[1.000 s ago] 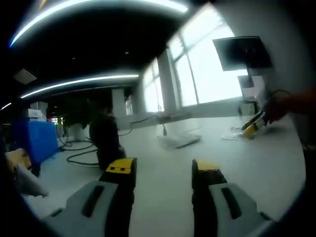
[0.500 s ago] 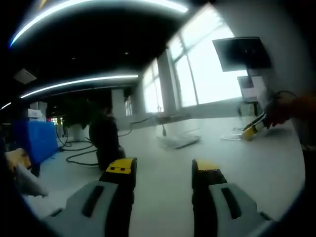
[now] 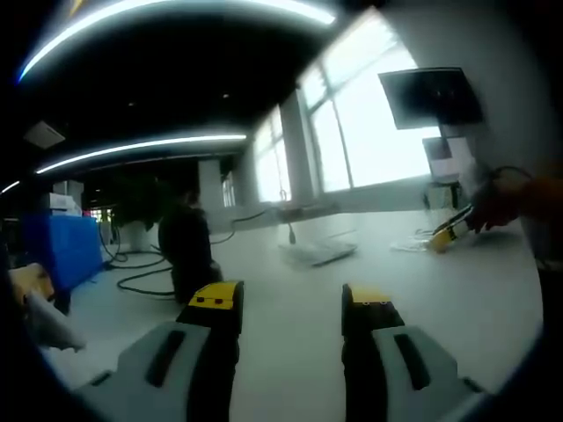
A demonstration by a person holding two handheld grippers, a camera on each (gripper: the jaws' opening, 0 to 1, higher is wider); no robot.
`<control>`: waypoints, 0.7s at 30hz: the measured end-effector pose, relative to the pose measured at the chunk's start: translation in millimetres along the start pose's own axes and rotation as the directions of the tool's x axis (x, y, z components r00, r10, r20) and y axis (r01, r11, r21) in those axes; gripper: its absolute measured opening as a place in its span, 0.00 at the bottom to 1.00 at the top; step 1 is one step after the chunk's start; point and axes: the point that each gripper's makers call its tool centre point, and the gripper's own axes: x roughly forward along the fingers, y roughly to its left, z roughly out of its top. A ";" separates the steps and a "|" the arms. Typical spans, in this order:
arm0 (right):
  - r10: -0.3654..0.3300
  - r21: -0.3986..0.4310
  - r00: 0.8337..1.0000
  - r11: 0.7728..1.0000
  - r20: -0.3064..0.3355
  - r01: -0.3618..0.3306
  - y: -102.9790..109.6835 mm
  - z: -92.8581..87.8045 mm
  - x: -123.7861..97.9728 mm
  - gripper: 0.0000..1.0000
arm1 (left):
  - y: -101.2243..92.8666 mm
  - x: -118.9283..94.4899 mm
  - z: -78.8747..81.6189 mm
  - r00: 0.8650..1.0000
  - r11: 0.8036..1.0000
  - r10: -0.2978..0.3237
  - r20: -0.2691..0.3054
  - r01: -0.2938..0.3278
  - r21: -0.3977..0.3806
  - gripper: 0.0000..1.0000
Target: Clip sheet goods on table flip sheet goods clip sheet goods scan sheet goods put sheet goods back to table
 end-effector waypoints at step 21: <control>0.067 0.002 0.992 0.998 0.103 -0.068 -0.4 36.4 -7.1 0.57 | 0.3 0.1 -1.8 1.000 1.000 0.004 -0.008 -0.004 -0.003 0.37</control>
